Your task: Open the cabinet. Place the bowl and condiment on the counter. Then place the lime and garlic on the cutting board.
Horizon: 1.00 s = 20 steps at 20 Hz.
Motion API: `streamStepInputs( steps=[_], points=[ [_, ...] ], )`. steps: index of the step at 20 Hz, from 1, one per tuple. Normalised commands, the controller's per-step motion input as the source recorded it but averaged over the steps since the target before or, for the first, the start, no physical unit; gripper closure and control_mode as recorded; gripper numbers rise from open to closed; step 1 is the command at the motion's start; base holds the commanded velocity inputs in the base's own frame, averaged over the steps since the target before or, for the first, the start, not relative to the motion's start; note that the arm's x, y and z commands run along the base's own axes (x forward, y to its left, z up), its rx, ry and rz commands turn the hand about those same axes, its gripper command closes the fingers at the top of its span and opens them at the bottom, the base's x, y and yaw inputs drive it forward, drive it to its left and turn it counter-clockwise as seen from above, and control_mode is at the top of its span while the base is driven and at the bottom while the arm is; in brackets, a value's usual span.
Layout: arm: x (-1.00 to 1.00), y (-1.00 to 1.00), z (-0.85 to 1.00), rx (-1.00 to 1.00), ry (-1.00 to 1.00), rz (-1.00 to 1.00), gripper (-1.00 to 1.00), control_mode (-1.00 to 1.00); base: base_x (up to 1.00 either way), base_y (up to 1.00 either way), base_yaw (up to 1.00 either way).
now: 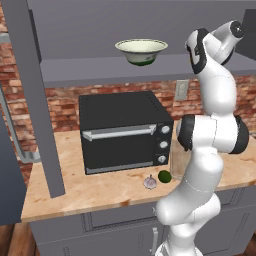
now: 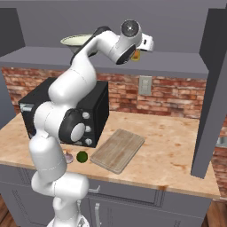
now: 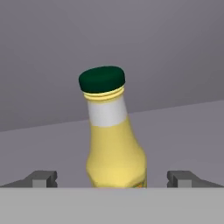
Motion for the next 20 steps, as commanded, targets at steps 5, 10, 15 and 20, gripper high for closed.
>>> streamStepInputs(
  steps=[5,10,15,20],
  points=[
    [0.12,0.0,-0.05,0.0,0.0,0.0,-1.0,-1.0,0.0,0.0,0.0],
    [0.12,-0.04,-0.07,0.0,0.0,0.0,-1.0,-1.0,0.0,0.0,0.0],
    [0.14,-0.06,-0.06,0.0,0.0,0.0,-1.0,-1.0,0.0,0.0,0.0],
    [0.13,-0.01,-0.02,0.0,0.0,0.0,1.0,-1.0,0.0,0.0,0.0]
  ],
)
